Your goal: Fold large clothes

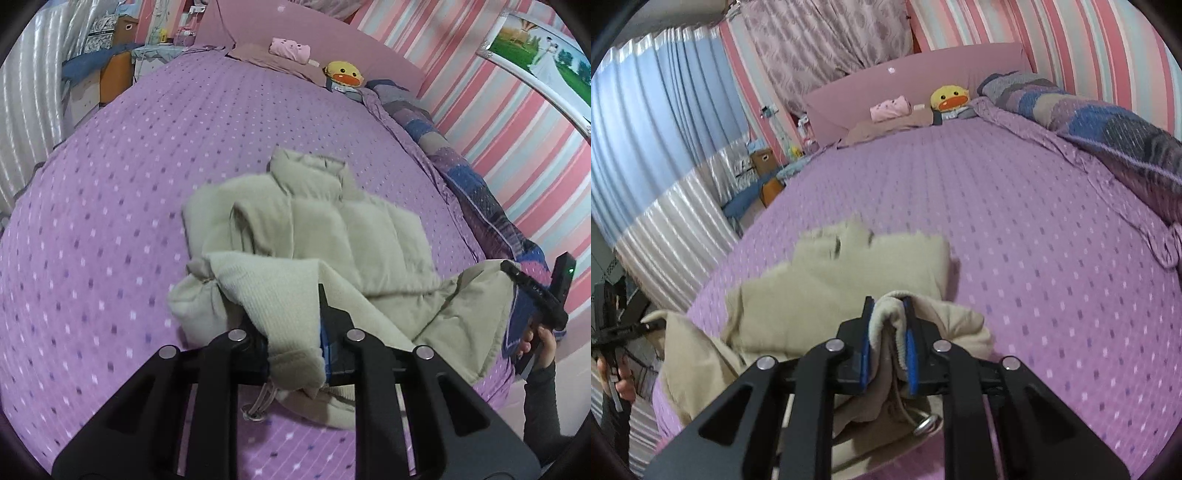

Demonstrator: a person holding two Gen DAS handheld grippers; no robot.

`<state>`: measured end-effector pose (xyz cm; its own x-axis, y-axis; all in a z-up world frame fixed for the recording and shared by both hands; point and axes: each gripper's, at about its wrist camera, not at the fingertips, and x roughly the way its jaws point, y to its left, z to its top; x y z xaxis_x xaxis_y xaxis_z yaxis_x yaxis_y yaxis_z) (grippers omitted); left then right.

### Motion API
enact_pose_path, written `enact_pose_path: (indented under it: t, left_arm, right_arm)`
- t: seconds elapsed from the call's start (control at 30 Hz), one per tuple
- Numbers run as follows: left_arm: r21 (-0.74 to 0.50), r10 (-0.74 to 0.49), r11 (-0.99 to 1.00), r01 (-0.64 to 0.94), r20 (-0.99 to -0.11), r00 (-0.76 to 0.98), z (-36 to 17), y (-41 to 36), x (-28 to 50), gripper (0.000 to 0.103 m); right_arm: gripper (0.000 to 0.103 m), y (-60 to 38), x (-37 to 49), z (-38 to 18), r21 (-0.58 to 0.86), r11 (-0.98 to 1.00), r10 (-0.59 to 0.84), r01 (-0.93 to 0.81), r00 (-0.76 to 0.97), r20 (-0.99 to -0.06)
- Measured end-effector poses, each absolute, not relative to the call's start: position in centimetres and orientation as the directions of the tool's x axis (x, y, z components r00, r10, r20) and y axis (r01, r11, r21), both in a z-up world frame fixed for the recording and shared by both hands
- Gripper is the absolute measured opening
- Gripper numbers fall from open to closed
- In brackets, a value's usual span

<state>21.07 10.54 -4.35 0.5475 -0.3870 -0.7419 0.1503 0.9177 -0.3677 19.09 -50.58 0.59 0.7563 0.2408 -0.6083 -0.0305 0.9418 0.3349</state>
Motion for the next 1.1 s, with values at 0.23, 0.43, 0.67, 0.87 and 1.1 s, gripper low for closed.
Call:
enact_pose_path:
  t: [0.23,0.43,0.67,0.87,1.1]
  left_arm:
    - [-0.376,-0.355,0.923,0.080,-0.752,0.555,-0.3,11.3,30.9,0.017]
    - [-0.376,-0.313,0.926,-0.015,-0.791,0.526,-0.9,12.0,40.3,0.017]
    - [-0.348,-0.298,0.932,-0.106,-0.898,0.325,-12.1,11.4,46.1,0.017]
    - [-0.339,-0.298,0.938,-0.068,-0.892,0.341,-11.9,10.9,45.0,0.018]
    - [-0.316,-0.297,0.949,-0.019,-0.909,0.292,-11.1,10.9,46.7,0.022]
  right_arm:
    - [0.014,-49.7,30.2,6.6,0.292,0.956,0.173,0.010,0.785,-0.595]
    - [0.013,-50.4,40.5,6.2,0.277,0.957,0.115,0.088,0.761,-0.639]
    - [0.013,-51.1,46.6,-3.7,0.198,0.961,0.053,0.193,0.574,-0.817]
    - [0.013,-51.3,45.8,-5.2,0.173,0.971,0.052,0.165,0.562,-0.825]
    - [0.013,-50.1,45.3,-3.8,0.105,0.991,0.040,0.080,0.575,-0.817]
